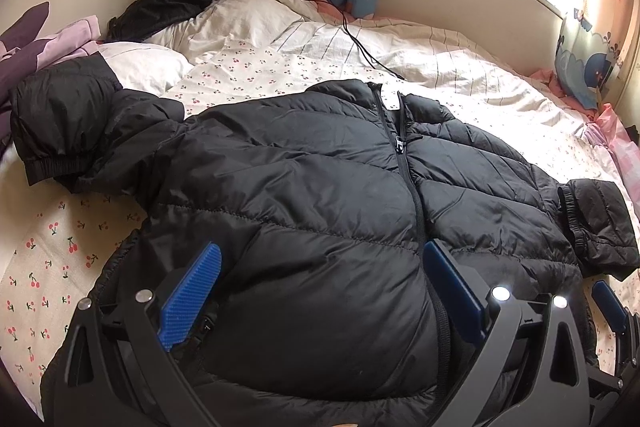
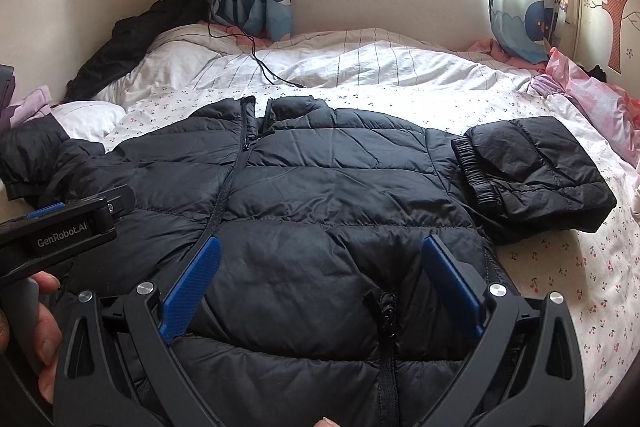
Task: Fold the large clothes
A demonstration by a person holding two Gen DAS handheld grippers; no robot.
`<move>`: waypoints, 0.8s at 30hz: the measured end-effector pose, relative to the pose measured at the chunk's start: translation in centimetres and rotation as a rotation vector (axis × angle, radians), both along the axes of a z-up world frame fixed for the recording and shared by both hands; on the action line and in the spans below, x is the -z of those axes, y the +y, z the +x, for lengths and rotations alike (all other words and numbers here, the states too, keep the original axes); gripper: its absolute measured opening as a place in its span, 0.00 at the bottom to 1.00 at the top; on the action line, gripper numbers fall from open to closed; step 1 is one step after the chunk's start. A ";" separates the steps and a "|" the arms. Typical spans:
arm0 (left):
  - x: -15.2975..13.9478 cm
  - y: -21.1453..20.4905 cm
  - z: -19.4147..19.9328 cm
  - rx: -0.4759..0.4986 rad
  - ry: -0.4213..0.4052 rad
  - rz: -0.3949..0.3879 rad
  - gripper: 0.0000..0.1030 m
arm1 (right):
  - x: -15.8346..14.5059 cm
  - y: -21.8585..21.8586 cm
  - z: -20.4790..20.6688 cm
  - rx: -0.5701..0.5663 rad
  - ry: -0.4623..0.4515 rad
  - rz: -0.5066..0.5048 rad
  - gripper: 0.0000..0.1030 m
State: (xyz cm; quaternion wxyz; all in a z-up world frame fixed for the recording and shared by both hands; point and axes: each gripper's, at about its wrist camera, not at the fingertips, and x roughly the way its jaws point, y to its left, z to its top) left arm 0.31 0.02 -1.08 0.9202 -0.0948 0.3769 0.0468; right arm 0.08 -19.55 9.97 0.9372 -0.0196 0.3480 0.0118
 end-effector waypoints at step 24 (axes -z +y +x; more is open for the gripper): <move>0.5 -0.1 -0.2 0.005 -0.025 -0.049 0.94 | 0.2 0.1 0.1 -0.001 0.023 -0.019 0.94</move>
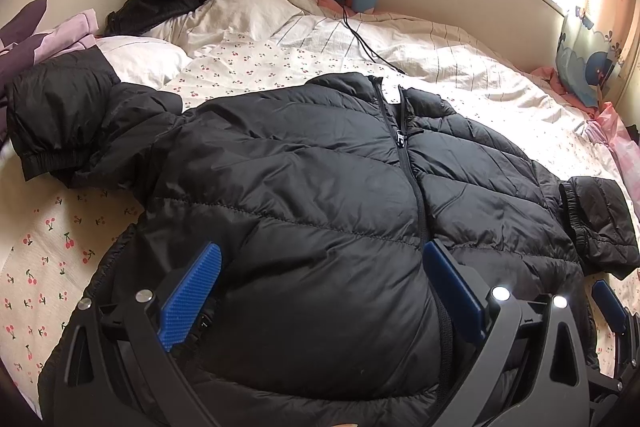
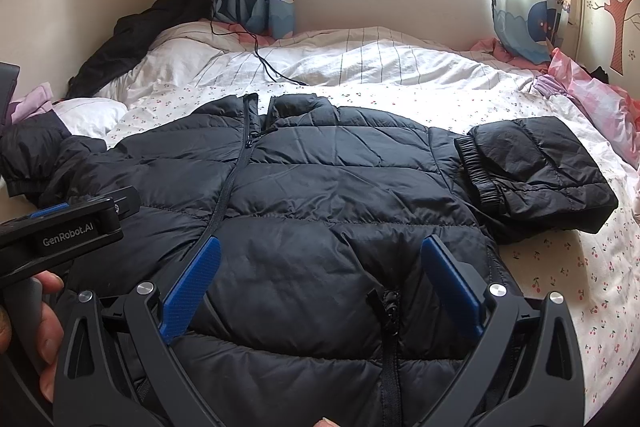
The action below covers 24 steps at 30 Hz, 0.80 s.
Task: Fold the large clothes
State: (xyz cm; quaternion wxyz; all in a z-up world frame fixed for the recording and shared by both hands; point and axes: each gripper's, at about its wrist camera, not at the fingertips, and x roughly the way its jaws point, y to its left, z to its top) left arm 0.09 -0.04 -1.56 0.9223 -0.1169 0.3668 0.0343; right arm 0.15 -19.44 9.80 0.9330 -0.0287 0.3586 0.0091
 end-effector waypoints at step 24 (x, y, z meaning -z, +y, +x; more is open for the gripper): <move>-0.5 1.5 1.1 0.004 0.002 -0.074 0.94 | -0.4 -0.4 0.2 -0.019 0.011 -0.091 0.94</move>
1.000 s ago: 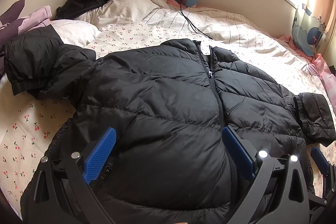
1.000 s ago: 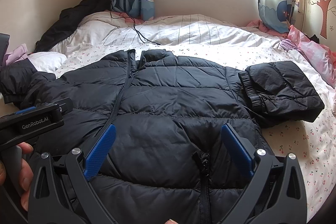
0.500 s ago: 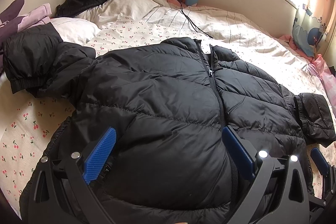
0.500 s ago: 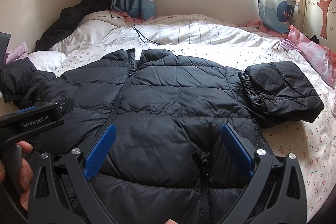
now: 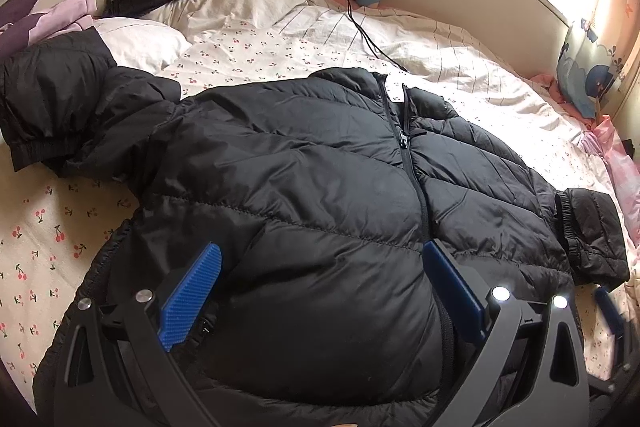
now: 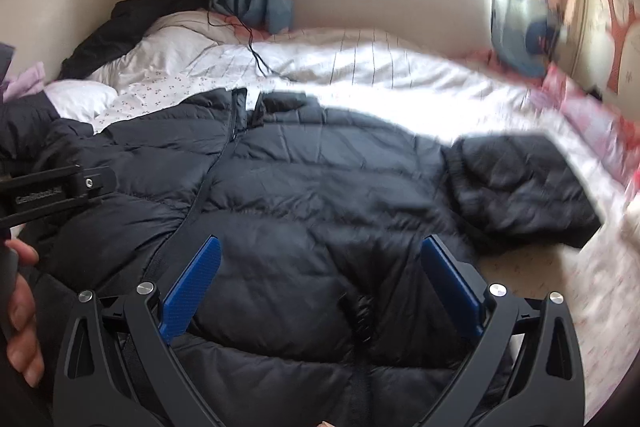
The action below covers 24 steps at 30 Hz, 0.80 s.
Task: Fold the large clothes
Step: 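Grasp the cuff of a black jacket sleeve with the right gripper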
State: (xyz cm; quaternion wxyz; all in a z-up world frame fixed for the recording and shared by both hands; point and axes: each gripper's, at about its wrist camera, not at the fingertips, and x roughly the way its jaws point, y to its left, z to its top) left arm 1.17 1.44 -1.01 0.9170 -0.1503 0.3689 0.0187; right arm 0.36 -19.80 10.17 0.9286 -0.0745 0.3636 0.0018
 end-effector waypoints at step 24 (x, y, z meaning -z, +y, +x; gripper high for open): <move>1.0 0.3 1.2 0.009 0.066 0.014 0.94 | 3.4 -22.2 12.8 0.060 0.296 -0.190 0.14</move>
